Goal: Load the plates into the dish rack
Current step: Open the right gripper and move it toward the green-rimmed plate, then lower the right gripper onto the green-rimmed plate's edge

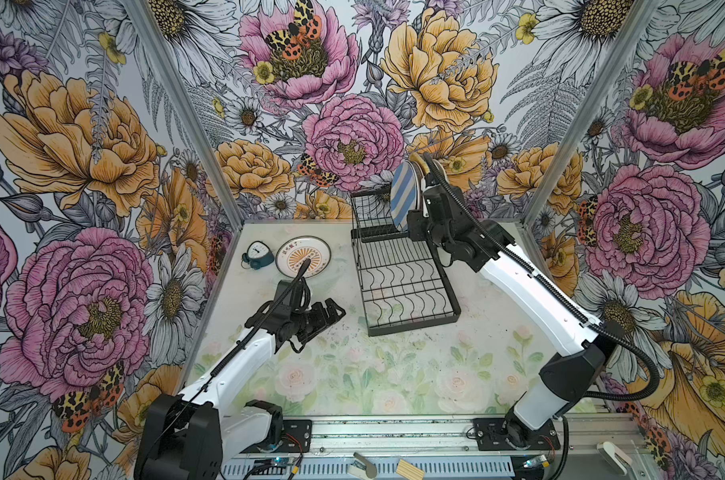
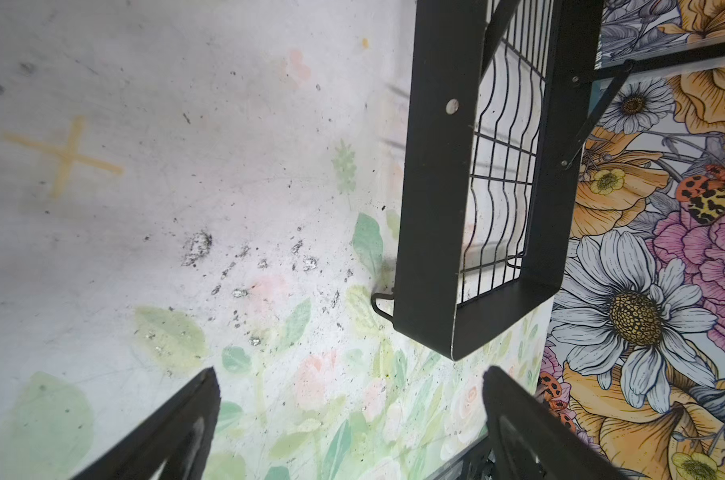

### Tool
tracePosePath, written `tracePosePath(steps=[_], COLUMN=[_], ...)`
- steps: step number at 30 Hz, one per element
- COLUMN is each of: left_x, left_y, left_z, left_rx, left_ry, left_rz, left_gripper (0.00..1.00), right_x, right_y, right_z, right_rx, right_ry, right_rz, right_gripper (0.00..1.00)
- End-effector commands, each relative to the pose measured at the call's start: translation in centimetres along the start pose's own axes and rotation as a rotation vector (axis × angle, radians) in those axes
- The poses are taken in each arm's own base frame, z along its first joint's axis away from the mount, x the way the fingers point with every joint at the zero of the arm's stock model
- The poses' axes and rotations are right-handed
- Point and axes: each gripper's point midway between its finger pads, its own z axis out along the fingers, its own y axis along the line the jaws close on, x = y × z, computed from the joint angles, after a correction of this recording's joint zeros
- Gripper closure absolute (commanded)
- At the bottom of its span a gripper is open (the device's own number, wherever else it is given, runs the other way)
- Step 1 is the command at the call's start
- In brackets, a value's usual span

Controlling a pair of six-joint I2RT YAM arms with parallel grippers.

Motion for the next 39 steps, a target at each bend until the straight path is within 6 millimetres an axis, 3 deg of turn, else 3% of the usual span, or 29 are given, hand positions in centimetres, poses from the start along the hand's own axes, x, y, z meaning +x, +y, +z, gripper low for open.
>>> tracePosePath(steps=[1, 8, 12, 18, 24, 39], left_x=[-0.5, -0.7, -0.6, -0.3, -0.1, -1.3], left_y=[-0.4, -0.4, -0.4, -0.2, 0.0, -0.3], left_z=[-0.6, -0.7, -0.6, -0.6, -0.5, 0.1], left_rx=[0.017, 0.017, 0.018, 0.018, 0.015, 0.018], left_ry=[-0.028, -0.039, -0.037, -0.033, -0.029, -0.065], left_rz=[0.032, 0.047, 0.049, 0.047, 0.042, 0.004], left_gripper=[0.01, 0.01, 0.01, 0.01, 0.01, 0.01], right_x=[1.4, 7.0, 10.2, 13.4, 14.6, 15.1], right_y=[-0.1, -4.3, -6.8, -11.3, -15.4, -25.6], right_z=[-2.3, -3.0, -1.8, 0.6, 3.2, 10.0], right_rx=[-0.054, -0.017, -0.013, -0.017, -0.024, -0.039], right_ry=[0.021, 0.116, 0.178, 0.183, 0.154, 0.088], right_rz=[0.063, 0.153, 0.227, 0.375, 0.488, 0.741], right_gripper=[0.41, 0.36, 0.34, 0.31, 0.30, 0.27])
